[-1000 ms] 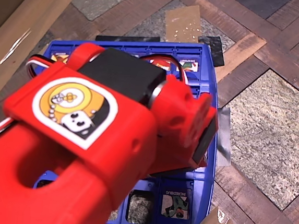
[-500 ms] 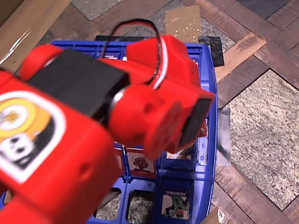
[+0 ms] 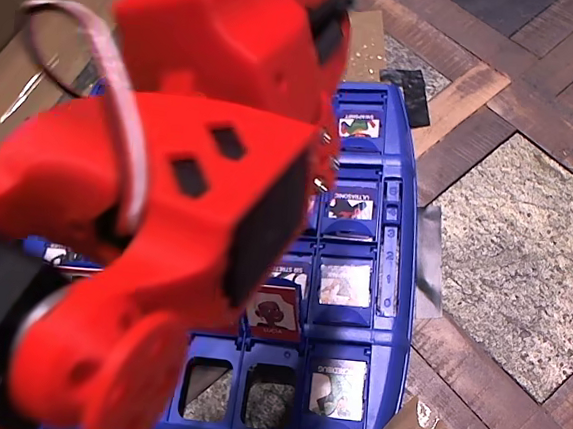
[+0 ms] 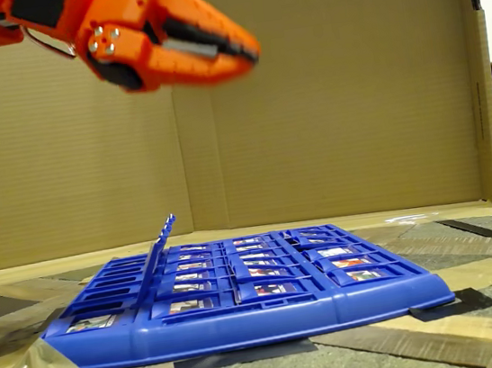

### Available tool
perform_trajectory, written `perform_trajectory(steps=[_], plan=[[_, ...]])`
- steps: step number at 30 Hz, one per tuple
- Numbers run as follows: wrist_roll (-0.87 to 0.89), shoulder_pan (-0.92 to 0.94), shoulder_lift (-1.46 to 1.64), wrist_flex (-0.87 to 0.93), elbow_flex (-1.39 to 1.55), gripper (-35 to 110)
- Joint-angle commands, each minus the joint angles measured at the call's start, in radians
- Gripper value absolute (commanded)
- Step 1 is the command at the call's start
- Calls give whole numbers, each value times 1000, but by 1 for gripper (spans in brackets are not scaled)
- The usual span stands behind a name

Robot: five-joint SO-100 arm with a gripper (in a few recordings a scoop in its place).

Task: Flip A5.

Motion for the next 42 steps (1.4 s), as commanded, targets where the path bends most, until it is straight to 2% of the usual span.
perform_trajectory(steps=[1, 14, 30, 42], plan=[[29, -23, 115, -161, 55, 0], [94, -160, 459, -726, 362, 0], [158, -321, 712, -1582, 681, 0], [181, -334, 815, -2028, 785, 0]])
